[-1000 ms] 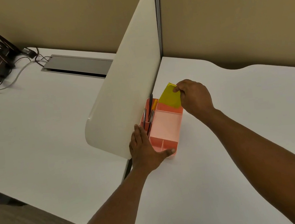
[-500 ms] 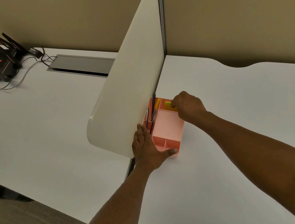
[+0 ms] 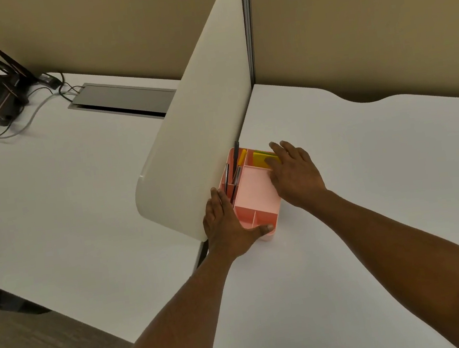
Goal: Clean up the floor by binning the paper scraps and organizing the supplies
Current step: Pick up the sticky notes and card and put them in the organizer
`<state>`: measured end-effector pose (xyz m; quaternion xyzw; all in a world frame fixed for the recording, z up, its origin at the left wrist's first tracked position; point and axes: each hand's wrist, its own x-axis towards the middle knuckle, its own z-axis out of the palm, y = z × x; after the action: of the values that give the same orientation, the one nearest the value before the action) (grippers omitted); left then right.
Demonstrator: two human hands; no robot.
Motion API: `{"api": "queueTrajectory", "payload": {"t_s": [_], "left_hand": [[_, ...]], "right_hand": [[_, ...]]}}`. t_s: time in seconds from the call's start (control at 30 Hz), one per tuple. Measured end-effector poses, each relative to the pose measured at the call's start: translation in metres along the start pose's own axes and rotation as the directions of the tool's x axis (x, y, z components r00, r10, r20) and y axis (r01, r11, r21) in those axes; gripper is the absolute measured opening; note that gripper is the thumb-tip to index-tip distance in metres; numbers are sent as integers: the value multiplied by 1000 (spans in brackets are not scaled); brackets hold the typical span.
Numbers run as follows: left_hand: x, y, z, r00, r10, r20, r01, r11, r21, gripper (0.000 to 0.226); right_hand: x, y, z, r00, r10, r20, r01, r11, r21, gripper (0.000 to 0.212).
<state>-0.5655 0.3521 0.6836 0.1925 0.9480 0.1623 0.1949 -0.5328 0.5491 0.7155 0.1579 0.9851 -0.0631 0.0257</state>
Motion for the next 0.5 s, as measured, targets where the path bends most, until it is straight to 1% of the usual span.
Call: {"api": "queueTrajectory", "payload": {"t_s": [0.13,0.33,0.4,0.5], "left_hand": [[-4,0,-3,1000,5,-6,-5,1000,15,145],[-15,0,-10,997,51,-51,-46,994,96,133],[-27,-5,-12,985,127,-118,-108,982,153,123],[-55,-16,-16,936,287,-204,-241,944,223,106]], "right_hand": [[-23,-10,-3,996,86,3,-86,993,82,51],[-74,-29,-8,985,172,17,-173,980,100,57],[-95,-36,-12,980,199,15,-200,974,106,59],[-132,-53,-16,972,236,11,-236,966,102,61]]}}
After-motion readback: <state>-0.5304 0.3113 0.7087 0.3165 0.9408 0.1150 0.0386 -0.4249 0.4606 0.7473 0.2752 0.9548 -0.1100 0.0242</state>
